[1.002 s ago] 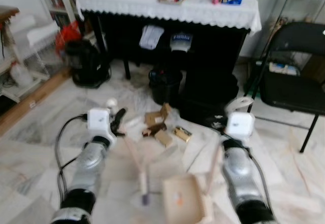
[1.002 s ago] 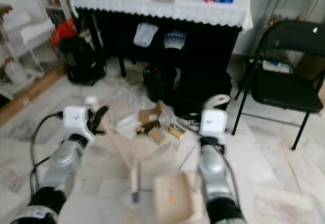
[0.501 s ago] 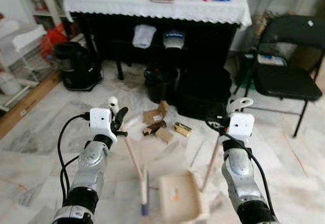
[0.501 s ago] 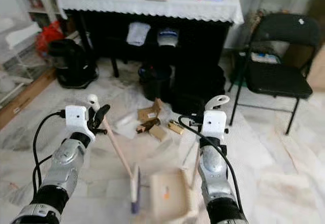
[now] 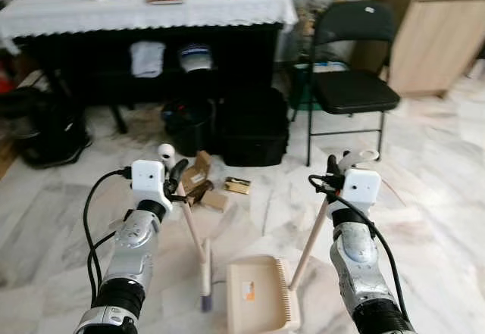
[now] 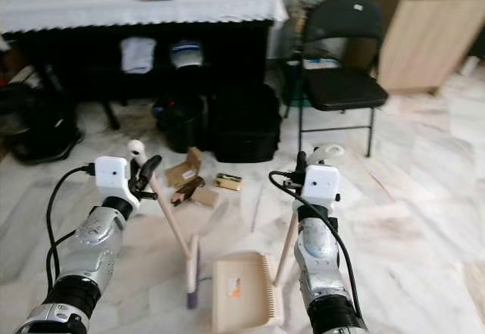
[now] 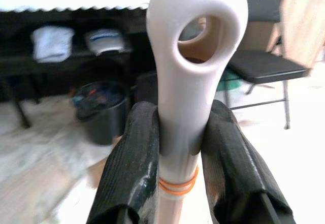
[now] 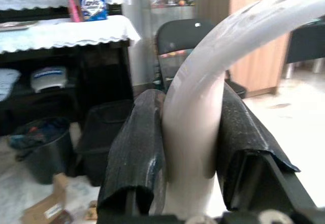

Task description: Sweep floor

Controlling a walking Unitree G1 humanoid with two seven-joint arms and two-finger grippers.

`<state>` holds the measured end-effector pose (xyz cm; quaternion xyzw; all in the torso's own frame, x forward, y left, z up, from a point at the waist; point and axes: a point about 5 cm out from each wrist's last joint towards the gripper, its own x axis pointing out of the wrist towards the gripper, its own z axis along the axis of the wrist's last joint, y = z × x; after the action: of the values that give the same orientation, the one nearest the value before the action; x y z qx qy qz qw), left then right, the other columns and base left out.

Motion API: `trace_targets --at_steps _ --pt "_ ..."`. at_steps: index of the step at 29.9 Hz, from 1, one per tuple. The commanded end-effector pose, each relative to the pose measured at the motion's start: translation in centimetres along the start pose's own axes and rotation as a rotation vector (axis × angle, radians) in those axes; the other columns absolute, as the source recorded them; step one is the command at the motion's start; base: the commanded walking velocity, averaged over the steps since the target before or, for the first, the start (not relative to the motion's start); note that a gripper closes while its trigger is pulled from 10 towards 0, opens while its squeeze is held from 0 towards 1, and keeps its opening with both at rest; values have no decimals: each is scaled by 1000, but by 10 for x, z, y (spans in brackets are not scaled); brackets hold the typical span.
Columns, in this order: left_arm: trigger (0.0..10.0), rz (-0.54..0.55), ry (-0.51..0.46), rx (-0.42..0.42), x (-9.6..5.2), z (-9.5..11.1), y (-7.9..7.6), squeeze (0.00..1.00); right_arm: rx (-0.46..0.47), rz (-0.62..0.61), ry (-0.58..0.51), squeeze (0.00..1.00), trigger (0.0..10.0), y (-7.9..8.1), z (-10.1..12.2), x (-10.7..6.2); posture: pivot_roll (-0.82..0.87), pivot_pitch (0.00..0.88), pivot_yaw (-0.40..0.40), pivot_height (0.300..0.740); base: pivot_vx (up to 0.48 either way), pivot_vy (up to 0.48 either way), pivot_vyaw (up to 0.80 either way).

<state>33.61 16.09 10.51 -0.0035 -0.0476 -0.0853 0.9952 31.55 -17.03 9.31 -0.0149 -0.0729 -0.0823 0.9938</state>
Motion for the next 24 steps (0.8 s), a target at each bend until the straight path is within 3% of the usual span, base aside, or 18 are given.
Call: trace_targets --at_steps 1,5,20,24 --pt "10000 17 -32 6 1 7 7 0 -12 25 -47 0 10000 6 9 4 -94 0 36 740 0 0 0" --pt "10000 16 -32 3 1 7 7 0 -13 25 -49 0 10000 7 10 4 -95 0 37 740 0 68 0" --pt "10000 13 -35 4 1 8 7 0 -11 25 -53 0 10000 7 10 4 -94 0 37 740 0 380 0" --pt "10000 10 -40 7 1 8 6 0 -11 24 -52 0 10000 7 10 4 -93 0 37 740 0 0 0"
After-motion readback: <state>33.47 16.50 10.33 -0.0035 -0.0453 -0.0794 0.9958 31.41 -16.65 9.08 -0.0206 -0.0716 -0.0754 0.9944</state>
